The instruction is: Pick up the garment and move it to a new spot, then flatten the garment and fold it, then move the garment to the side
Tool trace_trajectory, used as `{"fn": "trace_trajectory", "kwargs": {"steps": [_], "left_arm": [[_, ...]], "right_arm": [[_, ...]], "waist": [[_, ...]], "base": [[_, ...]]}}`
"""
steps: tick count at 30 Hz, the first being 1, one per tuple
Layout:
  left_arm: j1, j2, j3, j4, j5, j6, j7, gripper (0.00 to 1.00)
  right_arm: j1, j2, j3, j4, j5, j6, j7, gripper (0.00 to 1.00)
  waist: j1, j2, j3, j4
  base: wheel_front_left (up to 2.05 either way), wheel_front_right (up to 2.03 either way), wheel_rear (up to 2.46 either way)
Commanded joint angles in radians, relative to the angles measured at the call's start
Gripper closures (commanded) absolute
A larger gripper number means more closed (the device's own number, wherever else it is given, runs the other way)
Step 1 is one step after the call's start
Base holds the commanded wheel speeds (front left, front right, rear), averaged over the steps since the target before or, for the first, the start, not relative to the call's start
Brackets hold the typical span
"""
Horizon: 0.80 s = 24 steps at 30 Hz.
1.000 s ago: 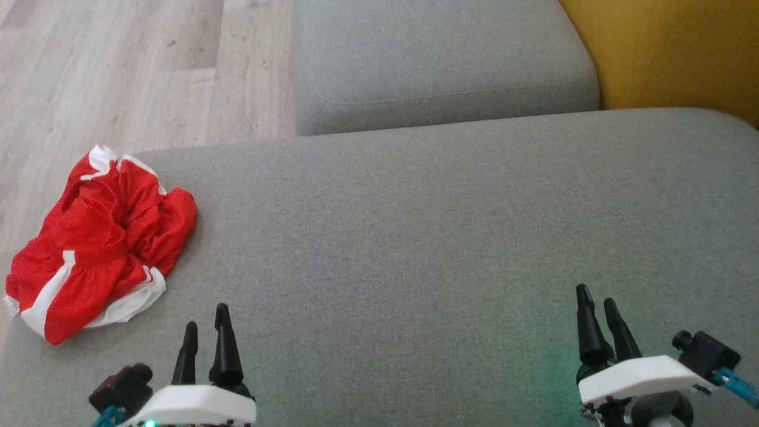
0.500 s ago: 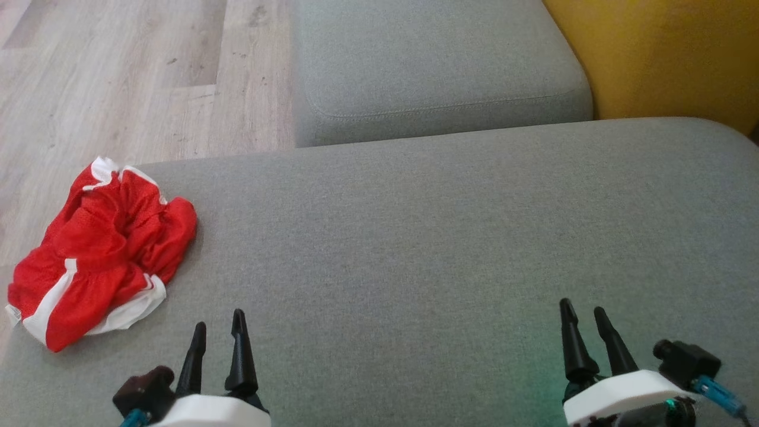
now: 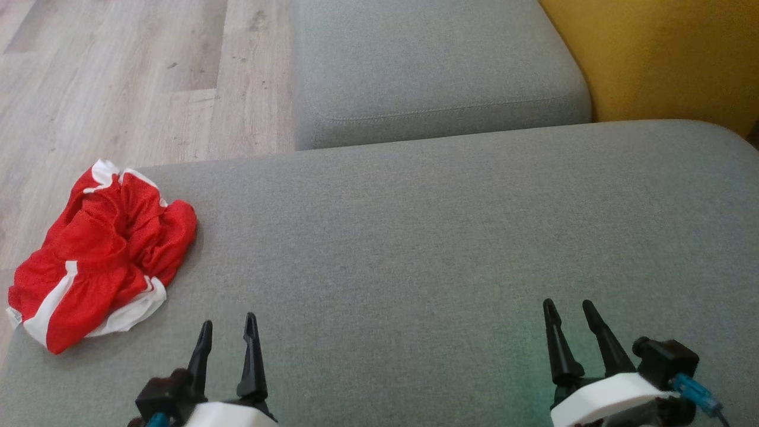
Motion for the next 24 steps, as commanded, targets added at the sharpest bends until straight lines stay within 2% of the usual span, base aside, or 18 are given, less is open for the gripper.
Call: {"fn": "trace_trajectory", "kwargs": {"steps": [1, 24], "left_arm": [[-0.024, 0.007, 0.021, -0.027, 0.036, 0.006, -0.018, 0.0], [-0.019, 0.002, 0.017, 0.032, 0.275, 0.057, -0.089, 0.0]], "right_arm": [[-0.028, -0.008, 0.026, -0.039, -0.043, 0.007, -0.019, 0.0], [-0.017, -0.009, 0.022, 0.007, -0.339, 0.007, -0.09, 0.0]], "waist": [[0.0, -0.0001, -0.001, 0.0], [0.0, -0.0001, -0.031, 0.001]], "base": [[0.0, 0.0, 0.0], [0.0, 0.0, 0.0]]}}
